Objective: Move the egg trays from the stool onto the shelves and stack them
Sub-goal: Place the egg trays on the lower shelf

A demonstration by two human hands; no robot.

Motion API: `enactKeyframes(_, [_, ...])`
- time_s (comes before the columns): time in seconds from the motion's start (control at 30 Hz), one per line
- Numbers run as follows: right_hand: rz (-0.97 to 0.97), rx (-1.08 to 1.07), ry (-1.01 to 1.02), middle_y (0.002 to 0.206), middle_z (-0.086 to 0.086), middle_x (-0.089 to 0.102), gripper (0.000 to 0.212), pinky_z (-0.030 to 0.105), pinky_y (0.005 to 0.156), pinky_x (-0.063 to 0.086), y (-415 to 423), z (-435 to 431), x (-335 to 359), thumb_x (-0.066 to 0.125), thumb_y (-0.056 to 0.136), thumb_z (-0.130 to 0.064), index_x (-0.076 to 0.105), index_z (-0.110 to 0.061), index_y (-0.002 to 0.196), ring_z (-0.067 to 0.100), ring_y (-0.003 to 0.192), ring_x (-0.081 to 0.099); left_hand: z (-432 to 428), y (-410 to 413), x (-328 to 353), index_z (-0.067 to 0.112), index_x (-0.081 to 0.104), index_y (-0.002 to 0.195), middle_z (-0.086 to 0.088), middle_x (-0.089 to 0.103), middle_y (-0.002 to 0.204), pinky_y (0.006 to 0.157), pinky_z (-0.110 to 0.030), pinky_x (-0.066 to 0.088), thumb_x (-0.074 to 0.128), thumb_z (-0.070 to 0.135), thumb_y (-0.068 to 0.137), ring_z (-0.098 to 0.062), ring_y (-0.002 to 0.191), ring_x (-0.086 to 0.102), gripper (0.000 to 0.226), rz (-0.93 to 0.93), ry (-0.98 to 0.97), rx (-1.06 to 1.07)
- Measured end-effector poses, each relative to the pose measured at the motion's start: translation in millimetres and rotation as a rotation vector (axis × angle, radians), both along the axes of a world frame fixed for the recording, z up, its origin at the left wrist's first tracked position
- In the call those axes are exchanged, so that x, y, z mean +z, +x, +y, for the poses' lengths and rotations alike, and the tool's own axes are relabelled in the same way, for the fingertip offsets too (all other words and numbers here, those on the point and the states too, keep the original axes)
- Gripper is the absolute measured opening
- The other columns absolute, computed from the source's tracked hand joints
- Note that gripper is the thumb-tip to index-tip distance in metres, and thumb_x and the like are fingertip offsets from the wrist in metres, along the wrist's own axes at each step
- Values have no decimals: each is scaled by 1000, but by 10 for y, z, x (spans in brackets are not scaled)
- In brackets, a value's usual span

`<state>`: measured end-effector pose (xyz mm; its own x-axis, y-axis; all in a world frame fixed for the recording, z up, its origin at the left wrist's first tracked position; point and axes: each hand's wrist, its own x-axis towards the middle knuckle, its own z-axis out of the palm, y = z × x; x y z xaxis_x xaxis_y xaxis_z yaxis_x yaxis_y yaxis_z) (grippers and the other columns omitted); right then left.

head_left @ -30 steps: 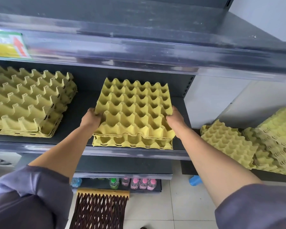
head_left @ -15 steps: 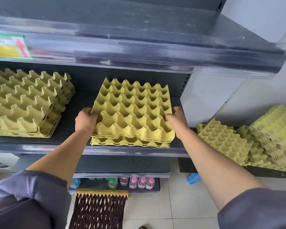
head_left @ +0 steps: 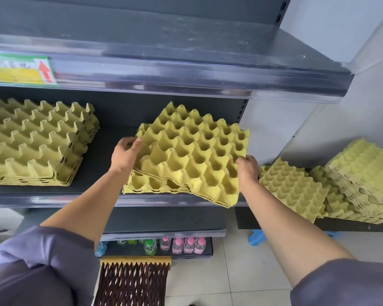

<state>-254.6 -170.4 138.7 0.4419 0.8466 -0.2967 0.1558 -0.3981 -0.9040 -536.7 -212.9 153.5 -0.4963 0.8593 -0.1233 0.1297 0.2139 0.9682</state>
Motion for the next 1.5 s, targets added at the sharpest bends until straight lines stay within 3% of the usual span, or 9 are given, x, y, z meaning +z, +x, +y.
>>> enactKeyframes(0.17, [21, -116, -1, 101, 12, 59, 11, 43, 83, 50, 93, -171, -22, 45, 90, -18, 51, -13, 97, 32, 88, 58, -56, 173, 21, 20, 29, 141, -6, 44, 133, 90, -45, 50, 52, 40, 93, -21, 105, 50, 57, -169, -46, -22])
enactKeyframes(0.4, [146, -253, -2, 104, 10, 61, 16, 44, 81, 55, 104, -443, 25, 49, 88, -17, 52, -14, 104, 29, 84, 58, -224, 545, 43, 20, 17, 147, -14, 53, 125, 71, -41, 56, 50, 42, 93, -29, 93, 63, 67, -393, -156, -216])
enactKeyframes(0.6, [428, -214, 34, 109, 5, 48, 41, 38, 64, 56, -226, -723, 167, 56, 87, -4, 39, -12, 124, 22, 87, 52, -431, 965, 105, 23, 13, 148, -9, 56, 112, 88, -47, 48, 59, 34, 90, -28, 99, 57, 75, -396, -229, -415])
enactKeyframes(0.7, [413, -205, 27, 97, 0, 49, 40, 36, 69, 56, -368, -827, 116, 58, 87, -8, 37, -12, 121, 13, 73, 50, -506, 1100, 89, 17, 16, 146, -9, 55, 91, 71, -34, 45, 67, 31, 86, -21, 76, 54, 79, -390, -190, -305])
enactKeyframes(0.8, [412, -173, 38, 85, -8, 46, 41, 36, 72, 58, -446, -916, 64, 58, 87, -11, 35, -15, 121, 11, 69, 51, -548, 1113, 27, 14, 13, 148, -13, 47, 132, 91, -37, 47, 71, 20, 83, -28, 111, 54, 87, -288, -162, -147])
enactKeyframes(1.07, [638, -109, -20, 113, 14, 58, 43, 40, 68, 58, -537, -810, 135, 60, 88, -42, 42, -14, 116, 27, 82, 66, -483, 605, 100, 20, 24, 147, -8, 51, 129, 81, -40, 55, 68, 11, 81, -23, 95, 61, 80, -317, -87, -41])
enactKeyframes(1.2, [577, -211, 40, 121, 12, 51, 45, 40, 74, 54, -336, -516, 136, 60, 90, -40, 39, -14, 121, 31, 103, 59, -379, 231, 108, 16, 31, 142, -7, 56, 118, 65, -33, 55, 67, 6, 82, -21, 88, 63, 71, -360, -84, -74])
enactKeyframes(1.33, [558, -236, 40, 118, 12, 54, 54, 35, 68, 51, -389, -256, 69, 61, 89, -36, 38, -15, 133, 29, 99, 60, -226, -93, 15, 14, 36, 140, -9, 57, 116, 66, -37, 54, 68, 6, 82, -23, 90, 62, 67, -390, -112, -73])
enactKeyframes(1.5, [130, -154, -52, 88, 12, 60, 27, 39, 75, 51, -383, -125, -109, 52, 86, -32, 56, -6, 95, 28, 81, 53, -49, -260, -174, 16, 37, 140, -10, 57, 122, 70, -37, 55, 68, 10, 83, -26, 96, 63, 65, -331, -200, -160])
